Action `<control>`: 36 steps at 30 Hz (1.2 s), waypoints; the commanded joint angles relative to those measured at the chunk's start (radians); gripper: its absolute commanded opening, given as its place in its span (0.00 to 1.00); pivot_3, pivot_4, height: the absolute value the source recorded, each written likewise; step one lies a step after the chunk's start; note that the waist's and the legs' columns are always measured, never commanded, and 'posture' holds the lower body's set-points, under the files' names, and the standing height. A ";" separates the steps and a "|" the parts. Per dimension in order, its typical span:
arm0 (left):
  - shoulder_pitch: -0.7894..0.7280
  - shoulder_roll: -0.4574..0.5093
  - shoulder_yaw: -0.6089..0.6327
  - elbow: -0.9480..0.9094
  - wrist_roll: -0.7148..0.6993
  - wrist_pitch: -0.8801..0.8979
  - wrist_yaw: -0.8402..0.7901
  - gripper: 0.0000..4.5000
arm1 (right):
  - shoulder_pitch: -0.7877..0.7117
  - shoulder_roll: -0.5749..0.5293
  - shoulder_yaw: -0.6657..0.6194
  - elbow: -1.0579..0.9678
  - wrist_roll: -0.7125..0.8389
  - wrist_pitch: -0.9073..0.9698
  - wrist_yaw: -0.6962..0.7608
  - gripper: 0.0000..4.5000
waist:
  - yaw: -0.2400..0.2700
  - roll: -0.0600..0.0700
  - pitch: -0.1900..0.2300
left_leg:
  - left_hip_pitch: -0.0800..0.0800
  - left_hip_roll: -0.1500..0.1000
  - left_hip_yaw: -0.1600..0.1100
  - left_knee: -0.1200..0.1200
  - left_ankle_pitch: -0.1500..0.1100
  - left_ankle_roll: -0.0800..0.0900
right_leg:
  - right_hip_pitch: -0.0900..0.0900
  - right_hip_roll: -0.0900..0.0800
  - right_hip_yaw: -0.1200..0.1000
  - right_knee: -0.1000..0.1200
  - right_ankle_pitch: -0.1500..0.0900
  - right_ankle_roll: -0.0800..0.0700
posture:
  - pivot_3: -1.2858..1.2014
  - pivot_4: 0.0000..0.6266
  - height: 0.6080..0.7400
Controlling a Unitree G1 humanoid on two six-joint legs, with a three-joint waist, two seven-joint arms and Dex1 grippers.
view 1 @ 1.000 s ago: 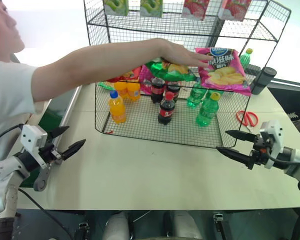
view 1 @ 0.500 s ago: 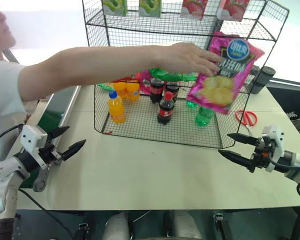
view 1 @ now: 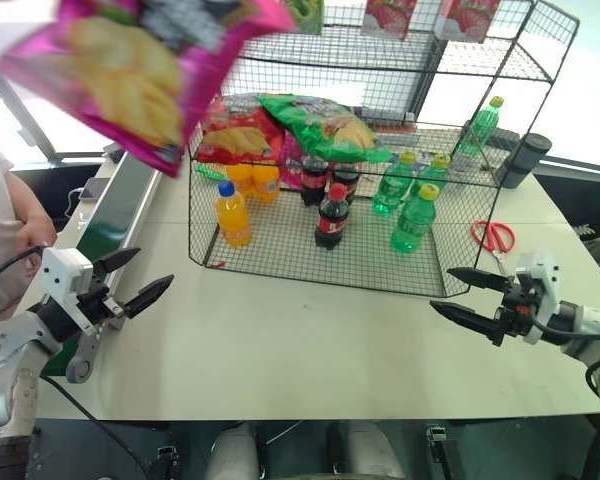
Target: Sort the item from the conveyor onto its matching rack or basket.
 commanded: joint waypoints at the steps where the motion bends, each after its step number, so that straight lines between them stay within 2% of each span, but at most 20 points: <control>1: 0.005 0.008 0.032 -0.029 -0.001 -0.026 0.000 1.00 | -0.021 0.006 -0.001 -0.023 0.010 -0.006 -0.007 0.98 | 0.000 0.000 0.000 | 0.000 0.000 0.000 0.000 0.000 0.000 | 0.000 0.000 0.000 0.000 0.000 0.000 | 0.52 0.24 0.90; 6: 0.031 0.000 0.036 -0.028 0.043 -0.099 0.019 1.00 | -0.043 0.028 0.018 -0.055 0.031 0.024 -0.027 0.98 | -0.001 0.000 0.000 | 0.000 0.000 0.000 0.000 0.000 0.000 | 0.000 0.000 0.000 0.000 0.000 0.000 | 0.52 0.24 0.90; 36: 0.113 0.000 0.051 -0.003 0.104 -0.217 0.055 1.00 | -0.100 0.043 0.073 -0.130 0.047 0.085 -0.064 0.98 | -0.001 0.000 0.000 | -0.001 0.000 -0.002 0.000 0.000 0.000 | 0.000 -0.001 -0.001 0.000 0.000 0.000 | 0.52 0.24 0.90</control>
